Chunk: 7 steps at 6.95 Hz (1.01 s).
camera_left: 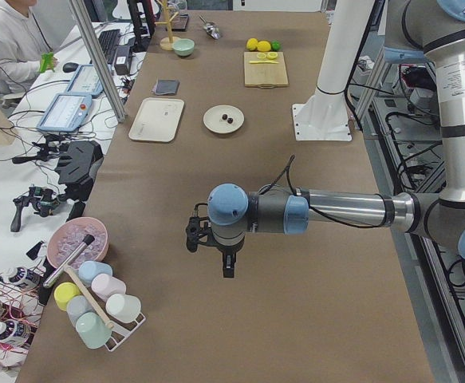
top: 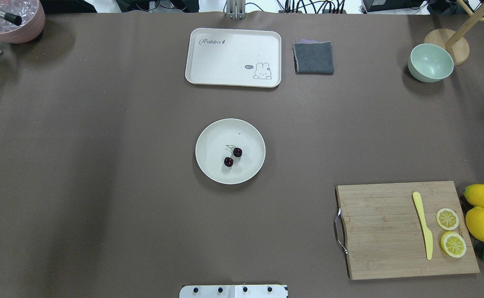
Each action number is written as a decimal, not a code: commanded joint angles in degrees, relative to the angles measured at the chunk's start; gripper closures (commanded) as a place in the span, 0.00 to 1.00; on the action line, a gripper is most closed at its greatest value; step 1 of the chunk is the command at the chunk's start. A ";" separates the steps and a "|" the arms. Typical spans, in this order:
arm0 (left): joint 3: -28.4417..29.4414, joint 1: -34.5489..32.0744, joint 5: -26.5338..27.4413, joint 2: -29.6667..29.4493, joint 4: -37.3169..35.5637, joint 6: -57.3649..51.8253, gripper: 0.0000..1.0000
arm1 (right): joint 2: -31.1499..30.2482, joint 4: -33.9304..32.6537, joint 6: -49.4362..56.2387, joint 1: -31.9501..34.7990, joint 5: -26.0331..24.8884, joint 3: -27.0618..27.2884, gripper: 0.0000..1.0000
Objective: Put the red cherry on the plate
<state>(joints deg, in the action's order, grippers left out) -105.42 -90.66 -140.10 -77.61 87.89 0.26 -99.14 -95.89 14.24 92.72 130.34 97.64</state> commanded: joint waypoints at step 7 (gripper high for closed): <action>0.48 0.04 0.00 -0.09 0.00 0.00 0.02 | -0.09 -0.09 0.00 0.00 2.46 -0.09 0.00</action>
